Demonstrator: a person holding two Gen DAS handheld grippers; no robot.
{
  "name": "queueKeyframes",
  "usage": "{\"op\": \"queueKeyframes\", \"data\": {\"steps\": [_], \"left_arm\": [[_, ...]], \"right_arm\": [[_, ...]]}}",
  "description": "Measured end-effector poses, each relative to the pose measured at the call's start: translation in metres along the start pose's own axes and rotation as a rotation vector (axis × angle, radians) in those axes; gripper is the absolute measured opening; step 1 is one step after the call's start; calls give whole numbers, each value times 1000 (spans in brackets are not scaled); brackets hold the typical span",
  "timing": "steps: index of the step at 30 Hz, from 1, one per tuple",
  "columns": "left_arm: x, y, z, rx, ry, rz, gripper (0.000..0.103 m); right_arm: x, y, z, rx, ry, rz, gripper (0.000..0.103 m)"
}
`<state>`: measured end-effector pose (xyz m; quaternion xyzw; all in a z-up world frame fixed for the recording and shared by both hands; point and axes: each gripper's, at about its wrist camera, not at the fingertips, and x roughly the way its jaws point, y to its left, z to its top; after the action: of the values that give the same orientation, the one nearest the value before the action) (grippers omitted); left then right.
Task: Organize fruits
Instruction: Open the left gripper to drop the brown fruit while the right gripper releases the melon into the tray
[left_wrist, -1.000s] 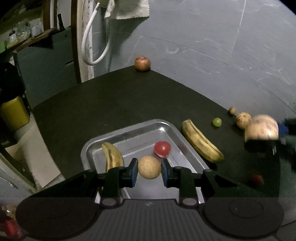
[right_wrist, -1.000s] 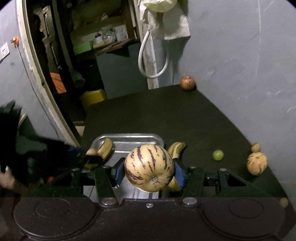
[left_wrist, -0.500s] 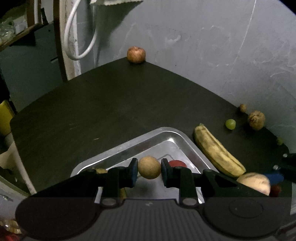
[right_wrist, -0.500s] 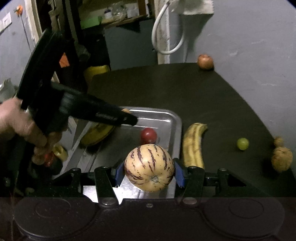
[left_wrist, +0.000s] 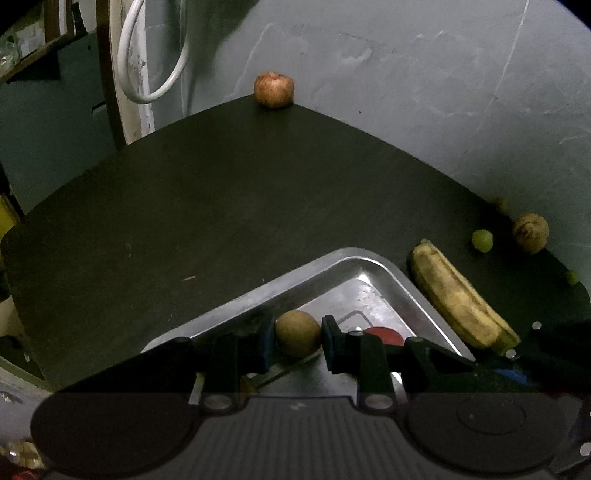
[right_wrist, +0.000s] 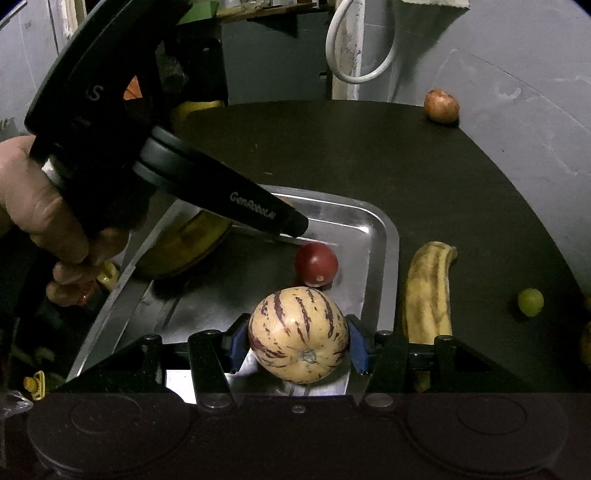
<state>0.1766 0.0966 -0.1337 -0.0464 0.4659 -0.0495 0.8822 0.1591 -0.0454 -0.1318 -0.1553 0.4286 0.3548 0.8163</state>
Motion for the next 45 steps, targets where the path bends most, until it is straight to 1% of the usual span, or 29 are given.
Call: {"op": "queueKeyframes", "data": {"steps": [7, 15, 17, 21, 23, 25, 26, 27, 29, 33, 34, 39, 41, 45], "left_arm": [[4, 1, -1, -12, 1, 0, 29], [-3, 3, 0, -22, -6, 8, 29], [-5, 3, 1, -21, -14, 17, 37], [-10, 1, 4, -23, -28, 25, 43], [-14, 0, 5, -28, -36, 28, 48], [-18, -1, 7, -32, -47, 29, 50], [-20, -2, 7, -34, -51, 29, 53], [-23, -3, 8, -35, -57, 28, 55], [-29, -7, 9, -35, -72, 29, 65], [-38, -14, 11, -36, -90, 23, 70], [-40, -17, 11, -38, -94, 21, 72], [-54, -30, 11, -37, -116, 4, 82], [-60, -37, 10, -31, -127, 4, 87], [-69, -48, 9, -29, -136, 8, 94]], "right_arm": [[10, 0, 2, -24, -1, -6, 55], [6, 1, 2, -8, -8, -7, 56], [2, 1, 3, -9, -28, -10, 57], [-5, 2, 7, -15, -42, -7, 58], [-12, 2, 7, -18, -55, -7, 62], [-21, 1, 8, -16, -68, -6, 63], [-26, 0, 8, -15, -76, -6, 64], [-31, -1, 8, -14, -83, -8, 67], [-42, -5, 7, -4, -100, -10, 72], [-63, -14, 3, 31, -125, -25, 76], [-67, -18, 1, 45, -130, -29, 77], [-85, -29, -6, 84, -152, -42, 87], [-92, -32, -10, 93, -159, -48, 91], [-105, -38, -19, 113, -170, -53, 98]]}}
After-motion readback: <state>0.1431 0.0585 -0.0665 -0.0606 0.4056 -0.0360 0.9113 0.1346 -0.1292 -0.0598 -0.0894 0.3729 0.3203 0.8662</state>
